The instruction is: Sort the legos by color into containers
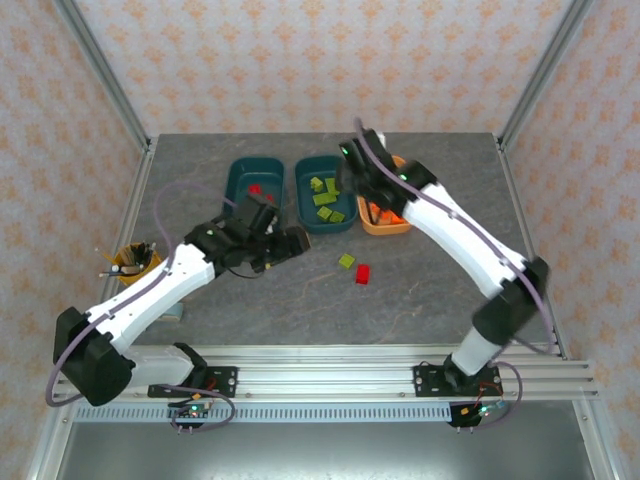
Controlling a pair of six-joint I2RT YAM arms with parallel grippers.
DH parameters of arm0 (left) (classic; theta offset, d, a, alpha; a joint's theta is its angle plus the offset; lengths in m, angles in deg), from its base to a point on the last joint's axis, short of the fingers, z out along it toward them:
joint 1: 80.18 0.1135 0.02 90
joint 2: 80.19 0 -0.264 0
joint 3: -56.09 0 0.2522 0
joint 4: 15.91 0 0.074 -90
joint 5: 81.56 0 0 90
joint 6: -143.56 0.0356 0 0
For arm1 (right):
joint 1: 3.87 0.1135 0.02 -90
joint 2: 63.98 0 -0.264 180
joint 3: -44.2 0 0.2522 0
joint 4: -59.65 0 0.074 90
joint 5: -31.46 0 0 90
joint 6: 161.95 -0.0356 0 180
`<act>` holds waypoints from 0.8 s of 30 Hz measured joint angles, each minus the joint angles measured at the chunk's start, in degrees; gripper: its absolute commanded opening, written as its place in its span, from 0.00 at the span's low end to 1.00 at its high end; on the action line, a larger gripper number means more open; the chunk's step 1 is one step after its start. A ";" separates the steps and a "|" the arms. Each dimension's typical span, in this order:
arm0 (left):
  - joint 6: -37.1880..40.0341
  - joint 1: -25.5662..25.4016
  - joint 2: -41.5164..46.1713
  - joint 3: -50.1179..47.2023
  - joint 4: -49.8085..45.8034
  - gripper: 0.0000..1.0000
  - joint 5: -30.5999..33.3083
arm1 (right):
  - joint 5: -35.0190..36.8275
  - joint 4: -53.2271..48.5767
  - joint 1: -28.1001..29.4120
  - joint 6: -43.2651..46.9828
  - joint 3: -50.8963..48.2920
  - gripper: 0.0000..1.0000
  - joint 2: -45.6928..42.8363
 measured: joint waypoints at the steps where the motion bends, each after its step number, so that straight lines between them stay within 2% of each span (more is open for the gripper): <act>1: 0.24 -2.01 -1.31 0.11 -0.22 0.83 0.52 | -0.79 -0.52 0.00 -1.42 -4.00 0.59 -3.43; 6: 0.61 -11.52 -11.78 3.48 -0.74 0.84 3.85 | -6.84 -6.16 0.00 -8.92 -23.87 0.68 -21.40; 11: 0.81 -17.97 -23.37 12.59 -0.96 0.84 7.23 | -11.89 -13.09 0.00 -13.88 -34.67 0.77 -39.01; 16: 0.85 -21.14 -32.39 21.29 -2.01 0.83 10.69 | -15.26 -17.88 0.00 -18.03 -37.07 0.77 -49.24; 24: 2.19 -21.11 -45.24 32.04 -5.27 0.76 13.57 | -16.11 -21.51 0.00 -21.99 -37.11 0.77 -54.23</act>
